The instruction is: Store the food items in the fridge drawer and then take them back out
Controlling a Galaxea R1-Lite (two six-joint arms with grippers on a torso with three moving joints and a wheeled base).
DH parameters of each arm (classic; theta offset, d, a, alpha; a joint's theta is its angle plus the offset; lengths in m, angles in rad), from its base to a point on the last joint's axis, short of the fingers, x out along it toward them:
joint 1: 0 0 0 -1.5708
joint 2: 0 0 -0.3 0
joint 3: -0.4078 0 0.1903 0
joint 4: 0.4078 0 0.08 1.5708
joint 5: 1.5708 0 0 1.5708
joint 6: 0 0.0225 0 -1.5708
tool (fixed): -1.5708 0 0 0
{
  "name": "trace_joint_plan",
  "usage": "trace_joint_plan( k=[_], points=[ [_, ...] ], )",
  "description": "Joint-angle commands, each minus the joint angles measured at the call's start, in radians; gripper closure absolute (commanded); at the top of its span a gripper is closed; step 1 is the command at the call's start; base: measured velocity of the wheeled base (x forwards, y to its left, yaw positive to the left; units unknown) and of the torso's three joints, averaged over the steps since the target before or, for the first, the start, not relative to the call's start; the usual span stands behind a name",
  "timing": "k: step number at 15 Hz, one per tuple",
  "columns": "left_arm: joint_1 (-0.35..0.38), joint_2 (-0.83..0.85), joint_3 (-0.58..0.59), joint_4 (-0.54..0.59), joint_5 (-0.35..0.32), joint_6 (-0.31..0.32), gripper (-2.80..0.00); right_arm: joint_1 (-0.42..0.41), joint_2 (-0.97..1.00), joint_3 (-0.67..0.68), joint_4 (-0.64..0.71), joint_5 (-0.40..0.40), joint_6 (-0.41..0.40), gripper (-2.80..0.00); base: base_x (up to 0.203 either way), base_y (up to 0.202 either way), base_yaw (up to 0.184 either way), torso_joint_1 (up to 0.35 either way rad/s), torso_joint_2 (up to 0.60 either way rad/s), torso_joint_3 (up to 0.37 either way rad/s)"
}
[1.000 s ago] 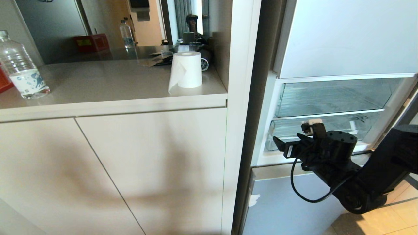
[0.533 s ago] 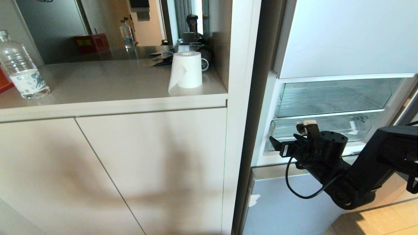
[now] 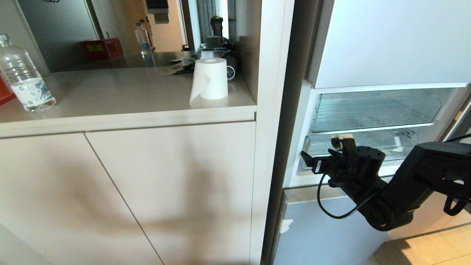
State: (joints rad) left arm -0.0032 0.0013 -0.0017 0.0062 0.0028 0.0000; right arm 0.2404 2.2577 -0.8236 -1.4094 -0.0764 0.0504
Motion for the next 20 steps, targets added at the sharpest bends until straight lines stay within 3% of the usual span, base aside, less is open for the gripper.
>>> trace_joint_plan(
  k=[1,8,9,20],
  points=[
    [0.0,0.0,0.0,0.0,0.0,0.0,0.0,0.0,0.003,-0.006,-0.008,0.0,0.0,-2.8,0.0,0.0,0.0,0.0,0.0,0.0],
    [0.0,0.0,0.0,0.0,0.0,0.0,0.0,0.003,0.003,-0.034,0.004,-0.014,0.017,-2.8,0.0,0.0,0.0,0.0,0.0,0.0],
    [0.0,0.0,0.0,0.0,0.0,0.0,0.0,0.002,0.003,-0.035,0.004,-0.014,0.017,0.0,0.0,0.0,0.0,0.0,0.0,0.0],
    [0.0,0.0,0.0,0.0,0.0,0.0,0.0,0.045,-0.001,-0.031,0.004,-0.014,0.038,0.0,0.0,0.0,0.0,0.0,0.0,0.0]
  ],
)
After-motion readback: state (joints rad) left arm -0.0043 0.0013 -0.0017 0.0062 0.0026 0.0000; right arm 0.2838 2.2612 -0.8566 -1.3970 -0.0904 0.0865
